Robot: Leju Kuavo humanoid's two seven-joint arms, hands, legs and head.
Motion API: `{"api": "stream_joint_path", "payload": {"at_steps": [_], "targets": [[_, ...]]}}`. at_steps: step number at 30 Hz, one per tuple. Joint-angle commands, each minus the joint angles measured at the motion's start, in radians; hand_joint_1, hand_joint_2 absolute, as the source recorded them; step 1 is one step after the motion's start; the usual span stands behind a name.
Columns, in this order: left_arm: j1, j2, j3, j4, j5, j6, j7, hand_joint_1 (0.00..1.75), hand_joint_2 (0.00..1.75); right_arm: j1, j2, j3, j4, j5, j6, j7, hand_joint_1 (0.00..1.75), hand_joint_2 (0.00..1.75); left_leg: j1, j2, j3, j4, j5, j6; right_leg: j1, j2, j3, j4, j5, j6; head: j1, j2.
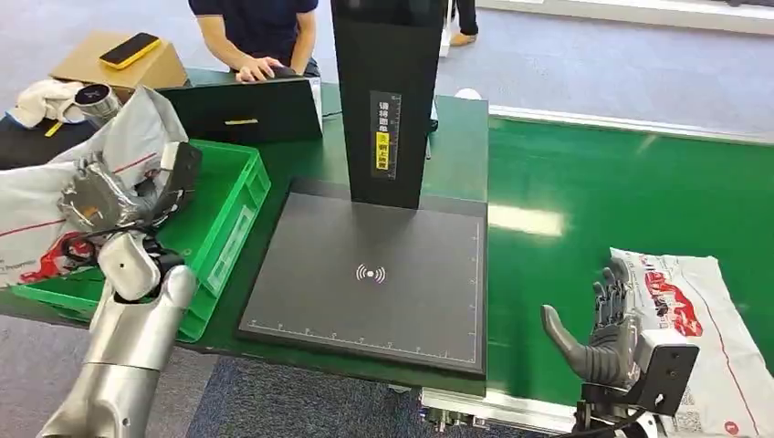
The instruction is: Moved the parcel from conveyor to table for the left to box.
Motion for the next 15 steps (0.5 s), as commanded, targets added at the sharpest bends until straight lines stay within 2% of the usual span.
{"api": "stream_joint_path", "payload": {"at_steps": [1, 3, 11, 13, 15], "targets": [[-0.182, 0.041, 0.165, 0.463, 0.067, -0.138, -0.017, 0.00, 1.75, -0.040, 0.005, 0.033, 0.059, -0.003, -0.010, 0.006, 0.00, 1.75, 0.002, 0.001, 0.004, -0.003, 0.001, -0.004, 0.001, 0.000, 0.005, -0.004, 0.001, -0.001, 0.001, 0.000], [-0.176, 0.041, 0.169, 0.463, 0.073, -0.142, -0.028, 0.00, 1.75, -0.038, 0.002, 0.034, 0.056, -0.004, -0.012, 0.008, 0.00, 1.75, 0.001, 0.005, 0.003, -0.002, 0.000, -0.003, 0.001, 0.004, 0.002, -0.002, 0.001, -0.001, 0.000, 0.000], [-0.153, 0.023, 0.185, 0.421, 0.103, -0.053, -0.082, 0.00, 1.75, -0.042, -0.006, 0.048, 0.060, -0.008, -0.017, 0.015, 0.00, 1.75, 0.001, 0.002, 0.001, -0.001, 0.000, -0.003, 0.001, 0.002, 0.001, -0.002, 0.001, -0.001, 0.000, 0.000], [-0.141, 0.014, 0.193, 0.396, 0.131, 0.051, -0.155, 0.00, 1.75, -0.042, -0.011, 0.052, 0.056, -0.011, -0.022, 0.019, 0.00, 1.75, 0.001, 0.002, 0.001, -0.001, 0.000, -0.003, 0.001, 0.001, 0.001, -0.002, 0.001, -0.002, 0.000, 0.000], [-0.119, -0.009, 0.225, 0.350, 0.246, 0.172, -0.317, 0.00, 1.75, -0.041, -0.021, 0.055, 0.051, -0.018, -0.028, 0.024, 0.00, 1.75, 0.001, 0.001, 0.000, -0.001, 0.000, -0.003, 0.000, 0.001, 0.000, -0.002, 0.001, -0.001, 0.000, 0.000]]}}
